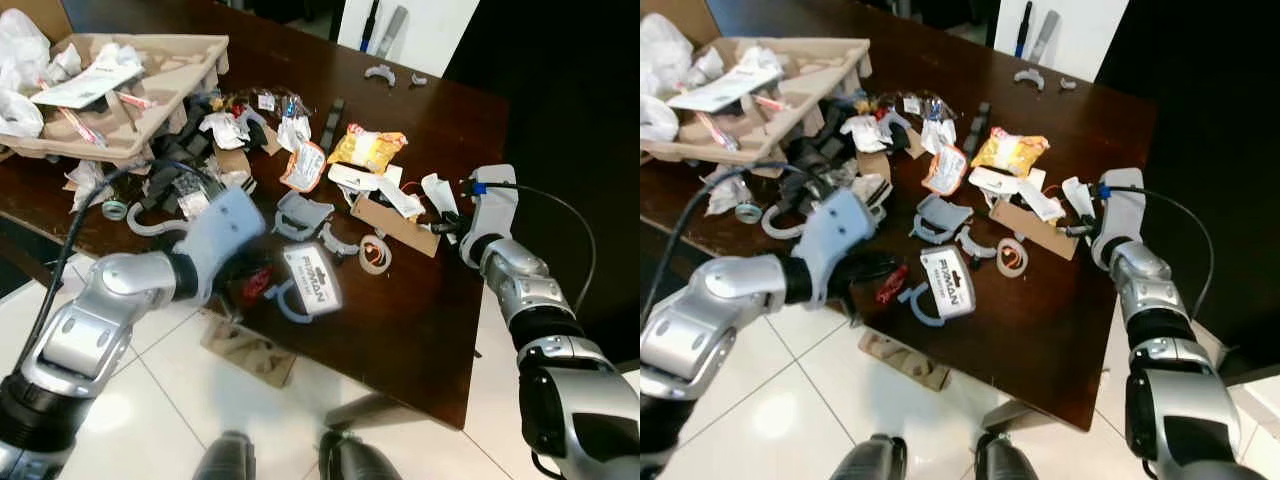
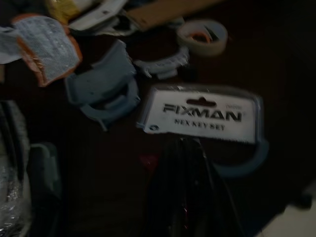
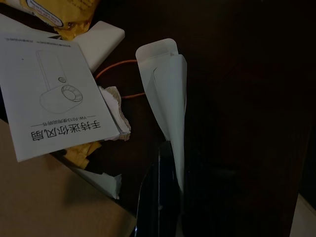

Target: Picking trash to rubbish bin

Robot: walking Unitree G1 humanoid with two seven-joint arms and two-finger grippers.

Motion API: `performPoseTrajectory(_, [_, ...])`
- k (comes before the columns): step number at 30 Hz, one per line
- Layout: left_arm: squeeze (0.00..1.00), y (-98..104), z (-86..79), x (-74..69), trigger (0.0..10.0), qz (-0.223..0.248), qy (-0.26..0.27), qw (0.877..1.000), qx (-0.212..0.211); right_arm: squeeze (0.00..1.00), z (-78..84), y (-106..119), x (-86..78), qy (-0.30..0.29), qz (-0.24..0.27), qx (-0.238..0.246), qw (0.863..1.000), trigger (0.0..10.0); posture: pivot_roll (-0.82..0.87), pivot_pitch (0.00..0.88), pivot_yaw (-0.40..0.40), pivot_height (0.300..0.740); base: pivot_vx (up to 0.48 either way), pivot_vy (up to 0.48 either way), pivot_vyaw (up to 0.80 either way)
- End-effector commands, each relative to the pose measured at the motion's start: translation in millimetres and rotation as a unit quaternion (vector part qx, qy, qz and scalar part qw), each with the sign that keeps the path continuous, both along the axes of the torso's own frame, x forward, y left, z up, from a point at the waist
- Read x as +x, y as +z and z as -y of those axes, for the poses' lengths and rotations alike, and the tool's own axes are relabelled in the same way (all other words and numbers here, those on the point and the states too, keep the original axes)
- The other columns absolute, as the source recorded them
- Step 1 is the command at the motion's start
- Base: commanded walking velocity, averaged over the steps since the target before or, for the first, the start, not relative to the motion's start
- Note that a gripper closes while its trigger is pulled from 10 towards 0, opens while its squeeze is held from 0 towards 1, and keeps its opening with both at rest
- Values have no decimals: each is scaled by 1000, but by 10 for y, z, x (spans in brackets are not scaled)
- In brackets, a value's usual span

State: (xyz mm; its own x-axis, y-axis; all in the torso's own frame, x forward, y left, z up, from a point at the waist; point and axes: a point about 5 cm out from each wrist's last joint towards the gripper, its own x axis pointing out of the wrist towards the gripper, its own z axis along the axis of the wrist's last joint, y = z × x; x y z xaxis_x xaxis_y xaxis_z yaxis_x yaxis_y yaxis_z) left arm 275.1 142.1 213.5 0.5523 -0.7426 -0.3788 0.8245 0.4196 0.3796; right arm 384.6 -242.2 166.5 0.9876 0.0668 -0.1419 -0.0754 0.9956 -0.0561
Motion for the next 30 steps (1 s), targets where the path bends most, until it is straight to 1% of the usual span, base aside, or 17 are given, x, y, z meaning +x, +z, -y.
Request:
performPoseTrajectory(1, [1000, -76, -13, -101, 10000, -26, -21, 998, 57, 0, 78, -149, -57, -14, -31, 5, 999, 10000, 161, 191, -75, 740, 0, 0, 0])
performPoseTrajectory(2, [1000, -91, -18, -116, 10000, -34, -25, 996, 74, 0, 84, -150, -59, -15, -32, 4, 999, 10000, 161, 191, -75, 740, 0, 0, 0])
performPoseTrajectory(4, [1000, -91, -18, -116, 10000, -34, -25, 996, 74, 0, 84, -150, -59, -15, -32, 4, 999, 10000, 161, 191, -75, 740, 0, 0, 0])
performPoseTrajectory(5, [1000, -99, -21, -126, 10000, -39, -27, 995, 85, 0, 88, -151, -60, -15, -32, 4, 999, 10000, 161, 191, -75, 740, 0, 0, 0])
performPoseTrajectory(6, [1000, -109, -50, -93, 10000, -40, -15, 994, 98, 0, 85, -151, -59, -15, -32, 4, 999, 10000, 163, 188, -72, 740, 0, 0, 0])
performPoseTrajectory(9, [1000, -138, -123, -9, 10000, -44, 24, 992, 114, 0, 80, -154, -57, -14, -33, 4, 999, 10000, 163, 188, -72, 740, 0, 0, 0])
performPoseTrajectory(14, [1000, -194, -171, 33, 10000, -50, 46, 989, 128, 0, 83, -155, -58, -14, -33, 4, 999, 10000, 160, 183, -70, 740, 0, 0, 0])
performPoseTrajectory(17, [1000, -228, -220, 125, 10000, -44, 90, 986, 134, 0, 93, -151, -59, -14, -32, 2, 999, 10000, 160, 183, -70, 740, 0, 0, 0])
performPoseTrajectory(21, [1000, -221, -223, 193, 10000, -39, 123, 984, 124, 0, 106, -152, -63, -16, -32, 0, 999, 10000, 154, 178, -72, 740, 0, 0, 0])
performPoseTrajectory(22, [1000, -215, -230, 230, 10000, -37, 142, 983, 112, 0, 107, -151, -63, -15, -32, 0, 999, 10000, 154, 177, -72, 740, 0, 0, 0])
performPoseTrajectory(23, [1000, -201, -256, 325, 10000, -32, 193, 977, 83, 0, 104, -149, -61, -15, -32, 0, 999, 10000, 154, 177, -72, 740, 0, 0, 0])
performPoseTrajectory(24, [1000, -201, -256, 325, 10000, -32, 193, 977, 83, 0, 104, -149, -61, -15, -32, 0, 999, 10000, 154, 177, -72, 740, 0, 0, 0])
performPoseTrajectory(26, [1000, -221, -260, 356, 10000, -44, 213, 974, 61, 0, 103, -147, -60, -15, -31, -1, 999, 10000, 154, 180, -72, 740, 0, 0, 0])
performPoseTrajectory(27, [1000, -221, -260, 356, 10000, -44, 213, 974, 61, 0, 103, -147, -60, -15, -31, -1, 999, 10000, 154, 180, -72, 740, 0, 0, 0])
performPoseTrajectory(28, [0, -262, -251, 352, 10000, -56, 211, 974, 56, 0, 101, -147, -60, -15, -31, -1, 999, 10000, 154, 182, -73, 740, 0, 0, 0])
performPoseTrajectory(29, [0, -342, -244, 358, 10000, -68, 209, 974, 56, 0, 96, -150, -60, -14, -32, -1, 999, 10000, 151, 187, -74, 740, 0, 0, 0])
performPoseTrajectory(30, [0, -342, -244, 358, 10000, -68, 209, 974, 56, 0, 96, -150, -60, -14, -32, -1, 999, 10000, 151, 187, -74, 740, 0, 0, 0])
